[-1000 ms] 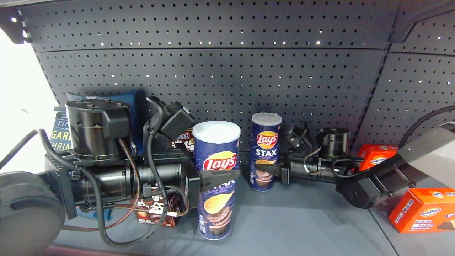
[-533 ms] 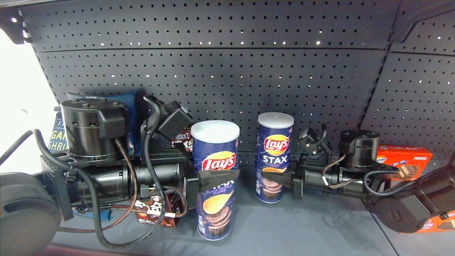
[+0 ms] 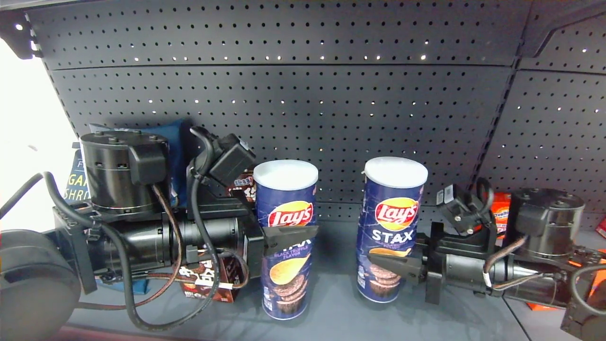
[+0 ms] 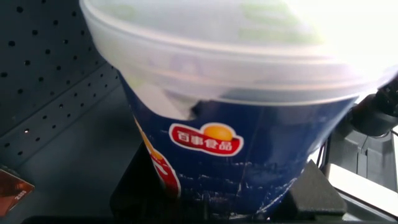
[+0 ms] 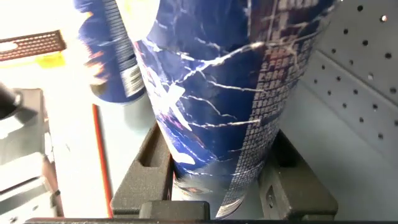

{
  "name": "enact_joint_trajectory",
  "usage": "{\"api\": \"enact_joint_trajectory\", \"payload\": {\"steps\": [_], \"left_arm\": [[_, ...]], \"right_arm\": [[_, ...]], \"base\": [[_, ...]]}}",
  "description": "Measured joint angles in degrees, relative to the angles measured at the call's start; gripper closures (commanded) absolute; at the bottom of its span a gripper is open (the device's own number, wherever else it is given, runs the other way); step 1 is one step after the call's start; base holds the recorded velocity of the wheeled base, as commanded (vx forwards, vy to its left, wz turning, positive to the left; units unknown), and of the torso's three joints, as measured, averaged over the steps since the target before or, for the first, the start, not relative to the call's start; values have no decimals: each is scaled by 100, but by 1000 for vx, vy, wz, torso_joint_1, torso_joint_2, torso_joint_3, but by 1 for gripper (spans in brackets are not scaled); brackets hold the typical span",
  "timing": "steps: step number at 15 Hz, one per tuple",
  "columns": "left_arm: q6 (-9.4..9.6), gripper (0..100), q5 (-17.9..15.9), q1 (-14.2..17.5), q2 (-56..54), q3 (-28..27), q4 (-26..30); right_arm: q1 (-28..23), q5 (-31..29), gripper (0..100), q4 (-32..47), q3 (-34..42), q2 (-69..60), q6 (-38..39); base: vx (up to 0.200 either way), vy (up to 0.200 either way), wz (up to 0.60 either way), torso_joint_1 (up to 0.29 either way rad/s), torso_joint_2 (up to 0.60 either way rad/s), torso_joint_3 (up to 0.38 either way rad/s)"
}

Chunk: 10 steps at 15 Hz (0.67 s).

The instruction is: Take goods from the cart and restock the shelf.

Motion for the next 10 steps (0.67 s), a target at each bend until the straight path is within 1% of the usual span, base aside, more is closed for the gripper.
{"api": "enact_joint_trajectory", "payload": {"steps": [2, 5, 10], "left_arm": [[0, 100, 0, -6, 0, 0, -1], [0, 100, 0, -9, 5, 1, 2], [0, 100, 9, -11, 24, -11, 5]], "right_arm": [[43, -6, 100, -68, 269, -207, 2], [98, -9, 100, -521, 614, -323, 20], [205, -6, 100, -753, 914, -262, 39]], "base": [[0, 0, 0, 0, 0, 0], [0, 0, 0, 0, 0, 0], [0, 0, 0, 0, 0, 0]]}}
